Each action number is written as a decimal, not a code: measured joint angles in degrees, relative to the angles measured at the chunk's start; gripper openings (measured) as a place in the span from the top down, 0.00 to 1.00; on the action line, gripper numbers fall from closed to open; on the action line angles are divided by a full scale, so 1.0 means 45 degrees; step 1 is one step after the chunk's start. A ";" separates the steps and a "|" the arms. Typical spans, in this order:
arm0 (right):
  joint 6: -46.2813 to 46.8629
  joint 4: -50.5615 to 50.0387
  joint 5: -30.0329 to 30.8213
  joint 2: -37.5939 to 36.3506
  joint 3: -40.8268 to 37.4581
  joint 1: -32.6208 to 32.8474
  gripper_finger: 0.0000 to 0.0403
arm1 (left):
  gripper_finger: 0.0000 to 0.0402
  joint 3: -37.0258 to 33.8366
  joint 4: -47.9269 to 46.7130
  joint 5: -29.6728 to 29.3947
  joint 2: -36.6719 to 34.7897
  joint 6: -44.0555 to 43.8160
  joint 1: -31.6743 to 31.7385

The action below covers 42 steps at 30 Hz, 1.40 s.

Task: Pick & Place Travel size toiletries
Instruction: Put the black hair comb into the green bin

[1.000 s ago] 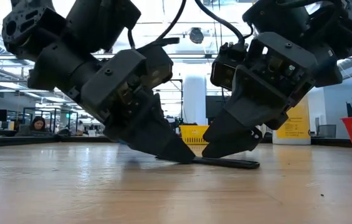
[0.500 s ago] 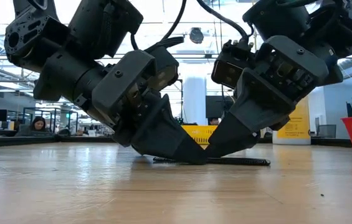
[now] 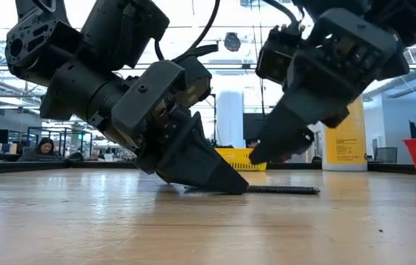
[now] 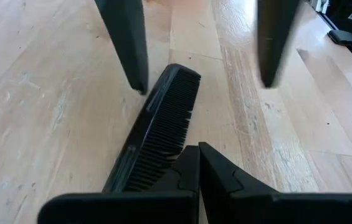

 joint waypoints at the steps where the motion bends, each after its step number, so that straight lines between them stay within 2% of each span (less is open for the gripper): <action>1: 0.0136 -0.0427 0.0033 -0.0130 0.0002 0.0000 0.36 | 1.00 -0.0003 0.0000 0.0000 0.0000 0.0004 -0.0002; 5: 0.1218 -0.2129 0.1156 -0.0242 -0.0012 0.0002 0.36 | 0.99 -0.0012 0.0049 -0.0008 0.0005 -0.0102 -0.0006; 7: 0.1692 -0.2545 0.1304 -0.0227 -0.0005 -0.0005 0.37 | 1.00 -0.0018 0.0185 -0.0078 0.0019 -0.0240 -0.0050; 11: 0.1853 -0.2086 0.0740 0.0043 0.0007 -0.0019 0.37 | 1.00 0.0276 0.0290 -0.0413 0.0029 -0.1149 -0.0049; 17: 0.2056 -0.1578 0.0201 0.0334 0.0017 -0.0058 0.37 | 1.00 0.1448 -0.2391 -0.0996 0.0058 -0.2141 0.0009; 34: 0.0671 -0.1055 -0.0007 0.0272 -0.0032 -0.0039 0.37 | 0.99 0.1488 -0.1784 -0.0848 0.0568 -0.1910 0.0055; 42: 0.0511 -0.1091 -0.0029 0.0152 -0.0032 -0.0036 0.41 | 0.99 0.1481 -0.1701 -0.0843 0.0583 -0.1844 0.0003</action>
